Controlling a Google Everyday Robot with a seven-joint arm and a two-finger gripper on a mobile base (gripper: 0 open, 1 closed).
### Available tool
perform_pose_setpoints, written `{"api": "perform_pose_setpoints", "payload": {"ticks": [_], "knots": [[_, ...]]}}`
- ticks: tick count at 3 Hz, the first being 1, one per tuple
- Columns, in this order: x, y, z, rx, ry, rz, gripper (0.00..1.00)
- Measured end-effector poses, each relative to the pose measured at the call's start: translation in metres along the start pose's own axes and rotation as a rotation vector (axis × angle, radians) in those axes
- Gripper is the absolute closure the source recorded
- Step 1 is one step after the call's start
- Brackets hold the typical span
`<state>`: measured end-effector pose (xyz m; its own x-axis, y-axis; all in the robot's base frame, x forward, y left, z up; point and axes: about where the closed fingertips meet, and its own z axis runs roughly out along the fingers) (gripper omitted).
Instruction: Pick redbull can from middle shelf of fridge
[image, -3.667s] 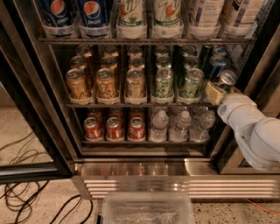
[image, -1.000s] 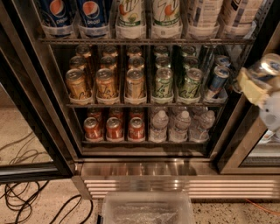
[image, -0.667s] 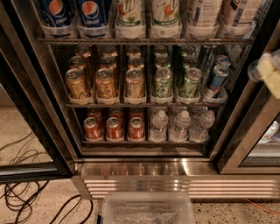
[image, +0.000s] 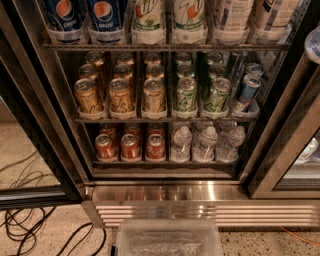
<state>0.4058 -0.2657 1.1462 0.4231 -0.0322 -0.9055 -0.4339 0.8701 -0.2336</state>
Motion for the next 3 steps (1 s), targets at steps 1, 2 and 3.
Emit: {"api": "perform_pose_setpoints", "payload": {"ticks": [1,2,3], "knots": [[0.014,0.014,0.000,-0.046,0.108,0.031,1.00],[0.015,0.014,0.000,-0.047,0.109,0.032,1.00],[0.032,0.030,0.014,-0.132,0.153,0.072,1.00]]}}
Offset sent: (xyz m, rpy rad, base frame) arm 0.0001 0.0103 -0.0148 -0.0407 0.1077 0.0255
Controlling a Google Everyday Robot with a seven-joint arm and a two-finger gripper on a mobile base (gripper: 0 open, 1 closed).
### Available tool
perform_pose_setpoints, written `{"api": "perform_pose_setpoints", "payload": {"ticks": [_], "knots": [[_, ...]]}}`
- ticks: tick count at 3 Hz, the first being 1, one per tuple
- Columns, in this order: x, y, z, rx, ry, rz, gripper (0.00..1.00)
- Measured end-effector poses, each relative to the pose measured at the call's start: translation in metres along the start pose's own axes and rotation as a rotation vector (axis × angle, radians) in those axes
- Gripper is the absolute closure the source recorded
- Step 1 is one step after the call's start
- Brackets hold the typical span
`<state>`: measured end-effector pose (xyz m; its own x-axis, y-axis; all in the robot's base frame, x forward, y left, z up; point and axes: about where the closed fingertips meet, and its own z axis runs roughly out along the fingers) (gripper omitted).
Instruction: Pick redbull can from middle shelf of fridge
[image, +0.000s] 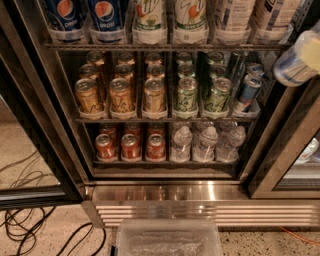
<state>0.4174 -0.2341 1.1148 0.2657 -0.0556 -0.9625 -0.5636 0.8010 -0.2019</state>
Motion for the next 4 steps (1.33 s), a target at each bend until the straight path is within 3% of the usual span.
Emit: {"api": "perform_pose_setpoints", "payload": {"ticks": [1,2,3,4], "knots": [[0.050,0.040,0.035,-0.192,0.065,0.137,1.00],[0.087,0.093,0.074,-0.390,0.077,0.258,1.00],[0.103,0.148,0.099,-0.566,0.056,0.336,1.00],[0.105,0.193,0.114,-0.707,0.013,0.388,1.00]]}}
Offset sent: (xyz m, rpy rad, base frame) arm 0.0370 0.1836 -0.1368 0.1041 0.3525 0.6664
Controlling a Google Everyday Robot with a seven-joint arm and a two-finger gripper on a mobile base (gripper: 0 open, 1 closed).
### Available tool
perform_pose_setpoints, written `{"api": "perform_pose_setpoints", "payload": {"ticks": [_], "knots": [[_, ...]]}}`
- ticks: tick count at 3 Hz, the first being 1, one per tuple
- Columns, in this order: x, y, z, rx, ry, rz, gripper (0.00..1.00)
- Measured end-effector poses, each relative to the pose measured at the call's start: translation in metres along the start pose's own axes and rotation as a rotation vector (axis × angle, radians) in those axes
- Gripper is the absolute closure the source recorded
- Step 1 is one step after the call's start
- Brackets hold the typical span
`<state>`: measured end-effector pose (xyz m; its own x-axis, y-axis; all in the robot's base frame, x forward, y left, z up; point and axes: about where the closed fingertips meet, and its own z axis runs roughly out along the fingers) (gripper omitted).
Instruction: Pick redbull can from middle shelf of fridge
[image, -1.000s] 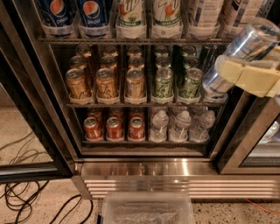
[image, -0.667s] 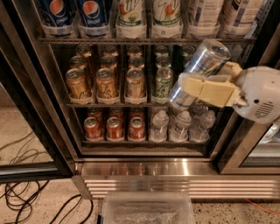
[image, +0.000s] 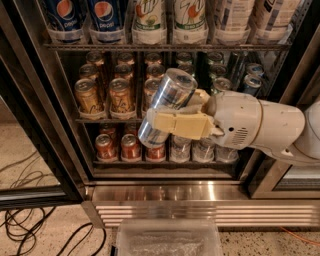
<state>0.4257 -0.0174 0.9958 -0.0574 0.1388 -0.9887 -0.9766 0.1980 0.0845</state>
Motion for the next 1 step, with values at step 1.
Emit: {"api": "perform_pose_setpoints", "payload": {"ticks": [1], "knots": [[0.0000,0.0000,0.0000,0.000,0.000,0.000,1.00]]}}
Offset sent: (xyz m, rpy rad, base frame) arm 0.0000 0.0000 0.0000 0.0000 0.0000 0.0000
